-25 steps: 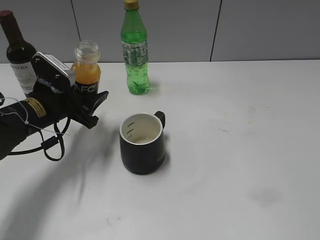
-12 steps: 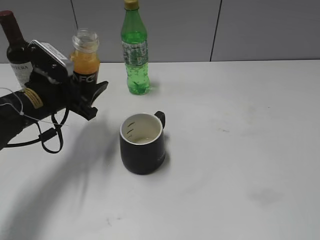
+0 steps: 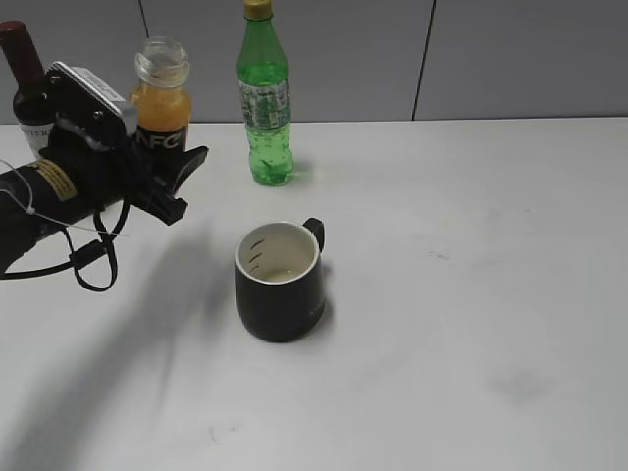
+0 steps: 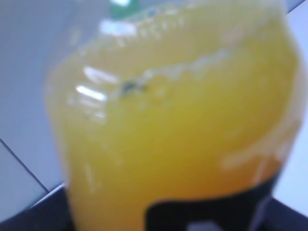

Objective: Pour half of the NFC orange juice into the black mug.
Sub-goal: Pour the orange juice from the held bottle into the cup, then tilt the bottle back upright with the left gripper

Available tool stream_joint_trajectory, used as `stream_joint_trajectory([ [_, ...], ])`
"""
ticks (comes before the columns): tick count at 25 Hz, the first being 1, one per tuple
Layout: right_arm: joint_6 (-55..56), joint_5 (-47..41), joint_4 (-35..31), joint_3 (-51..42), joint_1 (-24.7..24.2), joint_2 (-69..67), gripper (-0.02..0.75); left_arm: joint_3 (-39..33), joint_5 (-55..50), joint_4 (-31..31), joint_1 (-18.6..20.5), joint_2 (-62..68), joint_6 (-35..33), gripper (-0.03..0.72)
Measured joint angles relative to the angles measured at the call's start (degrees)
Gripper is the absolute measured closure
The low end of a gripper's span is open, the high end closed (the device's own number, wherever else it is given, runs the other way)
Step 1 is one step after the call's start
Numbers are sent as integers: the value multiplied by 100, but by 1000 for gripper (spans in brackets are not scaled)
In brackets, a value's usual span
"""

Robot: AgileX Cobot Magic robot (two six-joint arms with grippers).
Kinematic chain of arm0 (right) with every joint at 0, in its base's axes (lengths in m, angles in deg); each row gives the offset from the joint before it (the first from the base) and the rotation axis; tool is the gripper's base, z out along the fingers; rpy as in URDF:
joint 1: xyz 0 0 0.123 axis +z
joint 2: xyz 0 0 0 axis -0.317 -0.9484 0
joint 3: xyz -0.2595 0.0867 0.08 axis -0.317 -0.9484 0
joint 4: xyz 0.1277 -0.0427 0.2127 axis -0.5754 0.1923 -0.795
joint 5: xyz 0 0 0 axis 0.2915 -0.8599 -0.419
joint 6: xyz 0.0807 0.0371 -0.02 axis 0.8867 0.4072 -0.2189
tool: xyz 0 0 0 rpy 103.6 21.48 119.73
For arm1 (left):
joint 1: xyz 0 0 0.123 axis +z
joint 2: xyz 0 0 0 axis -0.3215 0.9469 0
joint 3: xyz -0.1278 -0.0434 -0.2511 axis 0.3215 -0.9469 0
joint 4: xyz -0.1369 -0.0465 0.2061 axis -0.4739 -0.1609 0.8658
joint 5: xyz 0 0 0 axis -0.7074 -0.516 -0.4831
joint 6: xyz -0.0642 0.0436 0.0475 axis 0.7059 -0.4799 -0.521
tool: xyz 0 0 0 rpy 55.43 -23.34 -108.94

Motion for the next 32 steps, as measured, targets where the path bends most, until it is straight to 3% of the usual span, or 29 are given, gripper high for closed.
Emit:
stream_joint_trajectory([
  [10, 4, 0, 0, 0, 0, 0, 161, 6, -166, -8, -69, 0, -122, 217],
  [32, -2, 0, 0, 0, 0, 0, 161, 193, -241, 36, -69, 191, -1871, 217],
])
